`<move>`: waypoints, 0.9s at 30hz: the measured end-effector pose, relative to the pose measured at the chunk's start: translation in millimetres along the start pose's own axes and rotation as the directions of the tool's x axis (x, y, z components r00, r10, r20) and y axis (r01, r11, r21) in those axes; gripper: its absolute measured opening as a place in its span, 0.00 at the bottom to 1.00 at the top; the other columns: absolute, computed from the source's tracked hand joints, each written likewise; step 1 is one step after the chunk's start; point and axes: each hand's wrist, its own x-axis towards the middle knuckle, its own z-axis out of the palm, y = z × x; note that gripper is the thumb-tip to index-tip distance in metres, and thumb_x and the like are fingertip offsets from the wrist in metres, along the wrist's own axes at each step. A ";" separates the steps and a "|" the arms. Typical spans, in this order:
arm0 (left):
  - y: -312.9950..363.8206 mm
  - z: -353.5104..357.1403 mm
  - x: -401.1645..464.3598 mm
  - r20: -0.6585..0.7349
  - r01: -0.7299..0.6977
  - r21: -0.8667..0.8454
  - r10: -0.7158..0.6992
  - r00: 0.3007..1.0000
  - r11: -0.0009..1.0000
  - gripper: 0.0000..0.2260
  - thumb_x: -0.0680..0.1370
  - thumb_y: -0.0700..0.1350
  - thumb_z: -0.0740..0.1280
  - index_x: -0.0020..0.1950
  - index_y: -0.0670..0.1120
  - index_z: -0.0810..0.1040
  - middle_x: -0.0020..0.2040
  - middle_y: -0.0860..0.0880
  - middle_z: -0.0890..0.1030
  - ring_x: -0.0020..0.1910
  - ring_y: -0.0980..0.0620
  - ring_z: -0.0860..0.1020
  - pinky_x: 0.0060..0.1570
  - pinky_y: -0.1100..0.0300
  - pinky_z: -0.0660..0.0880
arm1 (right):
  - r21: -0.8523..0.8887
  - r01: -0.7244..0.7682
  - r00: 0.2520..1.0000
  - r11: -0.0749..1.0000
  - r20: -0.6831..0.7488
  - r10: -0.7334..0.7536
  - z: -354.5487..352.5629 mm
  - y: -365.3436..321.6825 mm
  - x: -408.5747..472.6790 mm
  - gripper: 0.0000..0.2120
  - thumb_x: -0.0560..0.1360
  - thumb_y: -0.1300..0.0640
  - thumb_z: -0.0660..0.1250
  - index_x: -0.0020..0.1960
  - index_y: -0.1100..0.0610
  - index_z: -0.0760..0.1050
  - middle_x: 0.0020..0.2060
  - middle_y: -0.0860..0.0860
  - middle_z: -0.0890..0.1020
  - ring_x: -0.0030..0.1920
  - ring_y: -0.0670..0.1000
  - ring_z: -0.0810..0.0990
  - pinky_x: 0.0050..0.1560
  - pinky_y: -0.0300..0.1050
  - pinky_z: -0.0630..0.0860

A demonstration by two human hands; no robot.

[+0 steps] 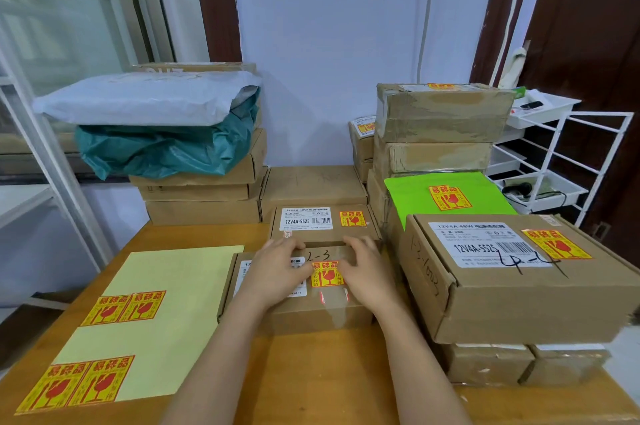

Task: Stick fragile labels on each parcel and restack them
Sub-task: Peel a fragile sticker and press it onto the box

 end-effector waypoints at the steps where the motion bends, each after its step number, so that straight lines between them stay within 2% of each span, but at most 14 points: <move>1: -0.8 -0.2 0.0 0.004 -0.001 -0.008 0.001 1.000 1.000 0.18 0.77 0.48 0.65 0.66 0.47 0.73 0.61 0.49 0.75 0.63 0.52 0.68 0.60 0.58 0.67 | 0.011 -0.002 1.000 1.000 0.003 0.002 0.2 0.3 0.0 0.22 0.79 0.59 0.59 0.73 0.54 0.64 0.68 0.48 0.66 0.64 0.48 0.70 0.54 0.38 0.67; 9: -4.8 -0.4 -0.8 0.028 -0.013 -0.016 0.013 1.000 1.000 0.18 0.78 0.48 0.64 0.67 0.48 0.72 0.64 0.50 0.74 0.64 0.53 0.67 0.61 0.59 0.66 | 0.114 -0.017 0.999 0.993 0.042 0.012 0.1 2.8 -5.2 0.23 0.79 0.60 0.59 0.74 0.53 0.62 0.70 0.47 0.64 0.65 0.45 0.67 0.56 0.34 0.63; 12: -4.6 -2.1 -2.6 0.053 -0.030 -0.014 0.031 0.998 0.999 0.19 0.78 0.49 0.64 0.69 0.48 0.70 0.66 0.50 0.73 0.66 0.54 0.66 0.62 0.60 0.65 | 0.161 -0.026 0.997 0.987 0.071 0.014 1.4 4.3 -7.5 0.25 0.79 0.60 0.60 0.74 0.54 0.61 0.70 0.46 0.63 0.62 0.42 0.65 0.57 0.34 0.62; 17: -2.9 -11.9 -8.5 0.181 -0.046 -0.081 0.060 0.982 0.996 0.26 0.75 0.51 0.69 0.72 0.52 0.66 0.69 0.53 0.68 0.70 0.55 0.61 0.70 0.56 0.60 | 0.213 -0.041 0.992 0.976 0.123 0.015 1.4 3.7 -10.9 0.27 0.78 0.63 0.61 0.75 0.54 0.58 0.71 0.45 0.60 0.63 0.40 0.61 0.60 0.34 0.62; 20: -3.5 -16.4 -10.1 0.249 0.004 -0.101 0.021 0.968 0.995 0.30 0.74 0.51 0.71 0.73 0.56 0.64 0.69 0.53 0.65 0.71 0.51 0.59 0.69 0.54 0.59 | 0.248 -0.050 0.989 0.967 0.144 0.014 0.7 2.6 -13.7 0.28 0.77 0.64 0.61 0.75 0.55 0.58 0.72 0.46 0.58 0.65 0.40 0.60 0.63 0.35 0.61; 25: -3.5 -19.9 -11.6 0.295 0.001 -0.161 0.047 0.954 0.987 0.30 0.73 0.47 0.72 0.72 0.58 0.64 0.62 0.59 0.64 0.67 0.54 0.60 0.69 0.53 0.60 | 0.337 -0.078 0.988 0.938 0.152 0.028 -0.4 4.7 -19.5 0.29 0.76 0.66 0.61 0.74 0.53 0.58 0.70 0.44 0.58 0.65 0.40 0.60 0.55 0.30 0.63; 27: -6.7 -19.1 -12.5 0.288 0.003 -0.246 0.070 0.955 0.969 0.29 0.72 0.43 0.72 0.70 0.58 0.67 0.61 0.61 0.66 0.66 0.56 0.63 0.68 0.54 0.64 | 0.371 -0.087 0.989 0.925 0.146 0.035 0.1 5.6 -21.6 0.29 0.76 0.66 0.61 0.74 0.52 0.59 0.69 0.42 0.59 0.65 0.39 0.60 0.54 0.29 0.63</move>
